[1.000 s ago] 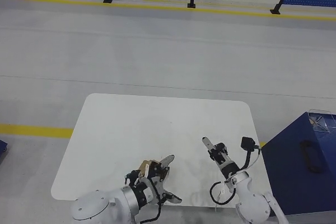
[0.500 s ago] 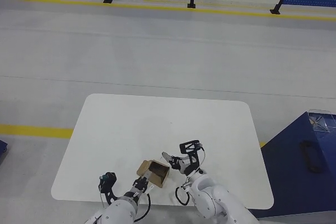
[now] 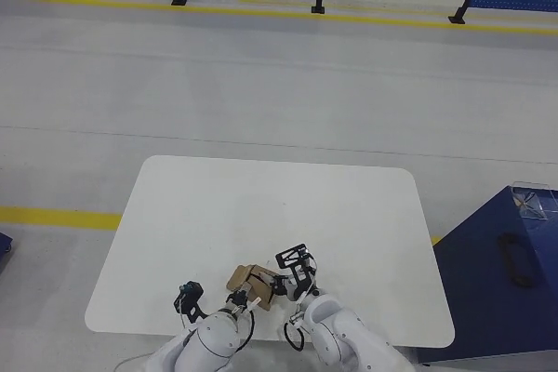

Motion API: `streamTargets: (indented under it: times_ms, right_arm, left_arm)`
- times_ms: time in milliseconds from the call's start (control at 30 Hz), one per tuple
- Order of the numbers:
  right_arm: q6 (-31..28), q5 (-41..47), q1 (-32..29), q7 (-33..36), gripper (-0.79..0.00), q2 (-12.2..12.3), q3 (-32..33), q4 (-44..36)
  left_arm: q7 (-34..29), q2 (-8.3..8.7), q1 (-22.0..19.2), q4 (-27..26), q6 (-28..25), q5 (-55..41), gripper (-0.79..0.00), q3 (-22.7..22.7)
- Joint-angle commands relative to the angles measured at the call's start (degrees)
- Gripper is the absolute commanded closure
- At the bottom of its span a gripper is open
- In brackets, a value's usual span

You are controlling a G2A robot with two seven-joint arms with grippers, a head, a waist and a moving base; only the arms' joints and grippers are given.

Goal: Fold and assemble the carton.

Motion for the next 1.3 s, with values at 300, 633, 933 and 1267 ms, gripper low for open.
streamTargets:
  times_ms: [300, 633, 933, 1267]
  right_arm:
    - [3.62, -1.01, 2.31, -1.9, -0.785, -1.92, -1.49, 5.15]
    - [5.37, -1.15, 4.17, -5.34, -0.785, -3.61, -2.09, 8.15]
    - [5.35, 4.43, 0.9, -14.19, -0.785, -4.06, 2.37, 3.78]
    - [3.92, 6.12, -0.89, -15.51, -0.785, -3.97, 3.84, 2.35]
  left_arm:
    - [12.46, 0.77, -9.91, 1.83, 0.0, -20.91, -0.785, 7.94]
    - [12.52, 0.73, -11.39, -0.18, -0.05, -22.61, -0.785, 5.74]
    - [15.31, 1.11, -5.83, -10.52, -2.85, -17.01, -0.785, 2.19]
    - [13.46, 1.16, -5.05, -11.96, -7.48, -14.66, -0.785, 1.38]
